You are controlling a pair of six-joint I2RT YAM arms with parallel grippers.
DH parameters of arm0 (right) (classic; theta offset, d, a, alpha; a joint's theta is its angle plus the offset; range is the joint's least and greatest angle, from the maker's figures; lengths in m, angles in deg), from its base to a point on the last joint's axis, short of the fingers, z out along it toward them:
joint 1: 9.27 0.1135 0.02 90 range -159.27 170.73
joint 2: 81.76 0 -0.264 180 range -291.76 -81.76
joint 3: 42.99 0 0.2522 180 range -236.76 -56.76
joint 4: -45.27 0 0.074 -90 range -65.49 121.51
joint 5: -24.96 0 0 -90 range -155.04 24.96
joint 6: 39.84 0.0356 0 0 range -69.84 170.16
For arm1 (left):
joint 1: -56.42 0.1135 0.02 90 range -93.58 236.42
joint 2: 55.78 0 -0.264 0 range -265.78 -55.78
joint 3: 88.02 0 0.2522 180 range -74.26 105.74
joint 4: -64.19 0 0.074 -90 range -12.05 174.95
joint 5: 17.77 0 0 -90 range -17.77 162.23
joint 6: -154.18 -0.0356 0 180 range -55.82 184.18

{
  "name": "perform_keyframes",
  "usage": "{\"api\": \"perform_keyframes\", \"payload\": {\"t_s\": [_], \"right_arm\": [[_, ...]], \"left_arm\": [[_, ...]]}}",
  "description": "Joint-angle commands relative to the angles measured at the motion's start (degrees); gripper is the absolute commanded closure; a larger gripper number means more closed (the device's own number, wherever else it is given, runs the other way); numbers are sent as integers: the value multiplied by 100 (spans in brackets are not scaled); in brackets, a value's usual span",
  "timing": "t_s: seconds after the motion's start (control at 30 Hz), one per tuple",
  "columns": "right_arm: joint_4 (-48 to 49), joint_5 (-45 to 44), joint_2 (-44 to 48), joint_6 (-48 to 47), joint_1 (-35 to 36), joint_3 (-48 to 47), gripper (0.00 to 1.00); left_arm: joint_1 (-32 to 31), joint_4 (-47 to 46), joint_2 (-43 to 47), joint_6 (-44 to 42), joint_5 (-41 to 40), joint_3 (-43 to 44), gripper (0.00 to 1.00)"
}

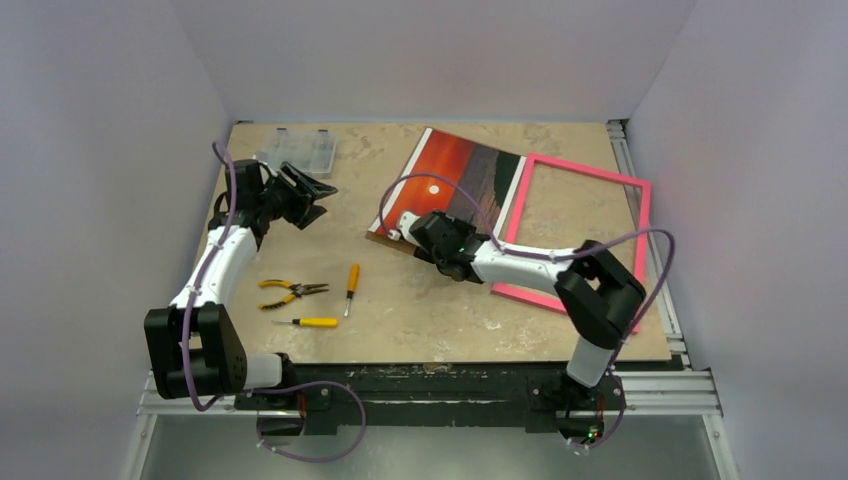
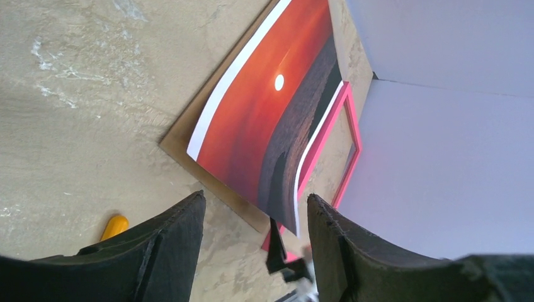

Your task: Take the photo out of the frame

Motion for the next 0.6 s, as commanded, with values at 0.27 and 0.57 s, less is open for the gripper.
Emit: {"api": "perform_keyframes", "payload": {"t_s": [0.27,0.57], "right_arm": [[-241,1846,2932,3539,-11,677,16],[-1134,1073,3997,4994,-22,437,8]], "left_arm": [[-108,-1061,179,-273,598,-222,41],[-921,-1183,979,-1409,241,-38,40]]}}
